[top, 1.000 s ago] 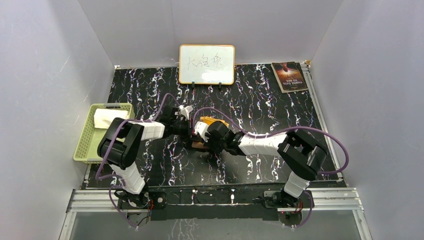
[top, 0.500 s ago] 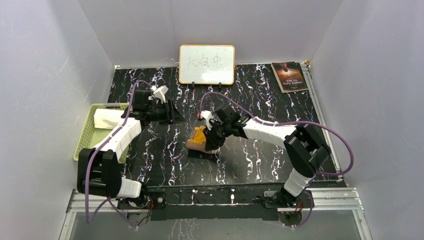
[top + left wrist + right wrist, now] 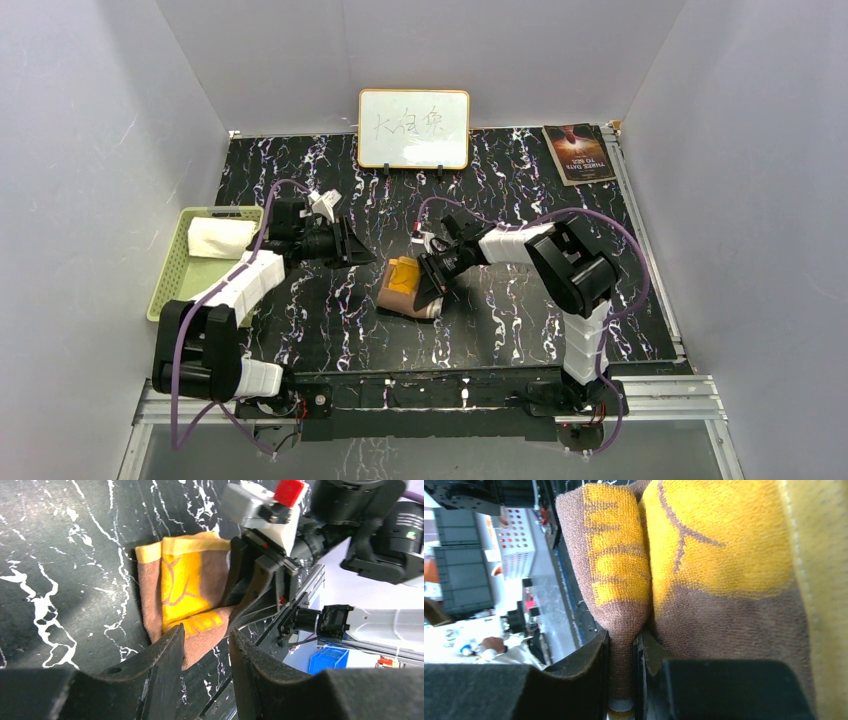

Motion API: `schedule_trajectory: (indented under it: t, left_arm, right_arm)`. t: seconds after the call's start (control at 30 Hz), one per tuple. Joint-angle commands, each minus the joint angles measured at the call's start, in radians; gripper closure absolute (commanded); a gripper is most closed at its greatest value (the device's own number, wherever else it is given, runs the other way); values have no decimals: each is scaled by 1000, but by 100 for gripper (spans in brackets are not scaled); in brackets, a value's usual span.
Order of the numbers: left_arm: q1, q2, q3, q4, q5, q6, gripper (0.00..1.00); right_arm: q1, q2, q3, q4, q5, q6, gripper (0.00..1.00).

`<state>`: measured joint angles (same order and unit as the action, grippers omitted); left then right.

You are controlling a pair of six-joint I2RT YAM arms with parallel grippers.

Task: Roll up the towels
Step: Roll the towel at the center of the board.

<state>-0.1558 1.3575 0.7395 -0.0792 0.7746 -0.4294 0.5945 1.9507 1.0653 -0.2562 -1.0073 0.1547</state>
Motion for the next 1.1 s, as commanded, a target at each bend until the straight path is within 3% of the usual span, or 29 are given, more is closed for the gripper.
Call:
schedule_trajectory:
  t: [0.0, 0.27, 0.43, 0.6, 0.73, 0.83, 0.87, 0.9, 0.93, 1.07]
  left_arm:
    - [-16, -62, -24, 81, 80, -59, 64]
    - [-117, -14, -92, 225, 112, -162, 66]
    - [-198, 66, -131, 337, 122, -218, 80]
    - [-222, 160, -185, 424, 64, -243, 81]
    - [-222, 214, -198, 391, -50, -204, 82]
    - [-222, 250, -200, 369, -117, -178, 83]
    - [-222, 261, -200, 368, -129, -174, 83]
    - [-222, 274, -200, 369, -136, -173, 83]
    - [-222, 288, -198, 370, -142, -170, 83]
    - [-222, 316, -193, 359, -157, -158, 84]
  right_arm:
    - [-3, 20, 18, 124, -139, 122, 87]
    - [-40, 108, 8, 80, -42, 187, 86]
    - [-47, 123, 13, 58, -7, 202, 84]
    - [-47, 120, 21, 42, 0, 201, 83]
    - [-47, 103, 35, -5, 47, 176, 80]
    - [-46, 71, 58, -52, 99, 138, 70]
    - [-45, 52, 67, -69, 121, 121, 61]
    - [-45, 19, 77, -86, 147, 96, 46]
    - [-45, -7, 88, -107, 180, 70, 40]
    - [-44, -157, 99, -123, 389, -10, 33]
